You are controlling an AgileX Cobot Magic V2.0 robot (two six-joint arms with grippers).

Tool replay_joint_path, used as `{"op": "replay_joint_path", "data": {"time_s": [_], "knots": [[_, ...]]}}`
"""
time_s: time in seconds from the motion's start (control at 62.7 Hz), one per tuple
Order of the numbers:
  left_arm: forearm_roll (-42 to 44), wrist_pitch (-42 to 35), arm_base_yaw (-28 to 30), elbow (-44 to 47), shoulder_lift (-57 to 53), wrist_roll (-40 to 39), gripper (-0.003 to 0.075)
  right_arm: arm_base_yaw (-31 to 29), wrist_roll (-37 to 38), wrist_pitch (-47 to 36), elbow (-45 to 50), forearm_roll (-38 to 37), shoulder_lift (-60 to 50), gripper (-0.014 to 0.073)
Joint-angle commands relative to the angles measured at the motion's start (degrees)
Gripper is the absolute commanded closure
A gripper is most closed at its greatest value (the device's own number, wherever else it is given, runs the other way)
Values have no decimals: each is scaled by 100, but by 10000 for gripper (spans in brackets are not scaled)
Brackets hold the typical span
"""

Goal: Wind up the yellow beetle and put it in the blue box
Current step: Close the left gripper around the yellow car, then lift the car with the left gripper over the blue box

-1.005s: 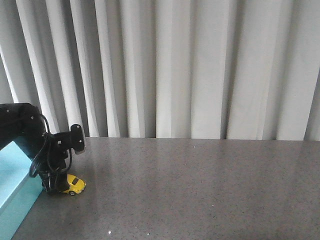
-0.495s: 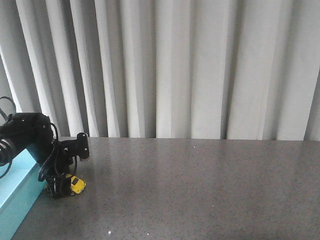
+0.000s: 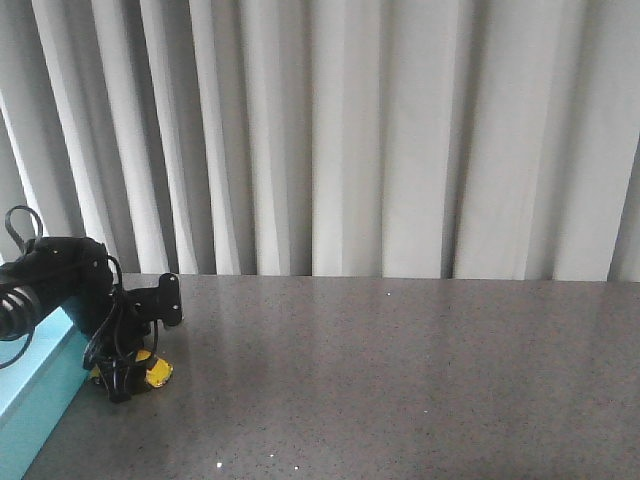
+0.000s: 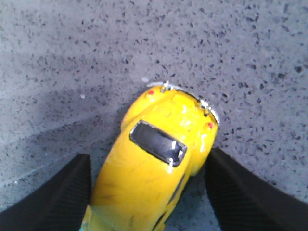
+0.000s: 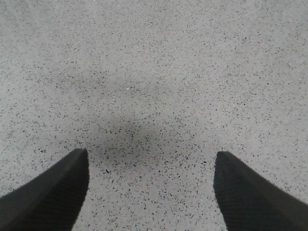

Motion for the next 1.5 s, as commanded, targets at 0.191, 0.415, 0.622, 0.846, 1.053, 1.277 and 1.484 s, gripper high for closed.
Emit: {"op": "replay_joint_path", "data": {"time_s": [0.191,0.415,0.622,0.846,1.053,1.277,1.484], "knots": [[-95,147,2,-128,-284,-45,269,4,-2,-330,-150,-19,-31,67],[-90,123,2,-128,-284,-45,303,4,-2,-324,-150,-19,-31,67],[-95,92,2,-128,-284,-45,410,4,-2,-324,-150,-19,-31,67],[-456,125,-5,-128,-424,-50,470,4,-2,-324,-150,-19,-31,67],[-804,134,-25,-128,-775,-50,470,4,-2,-324,-150,-19,-31,67],[-909,153,-56,-128,-1257,-174,470,4,-2,-324,-150,-19,-31,67],[-971,213,-60,-128,-1787,-422,470,4,-2,-330,-150,-19,-31,67]]}}
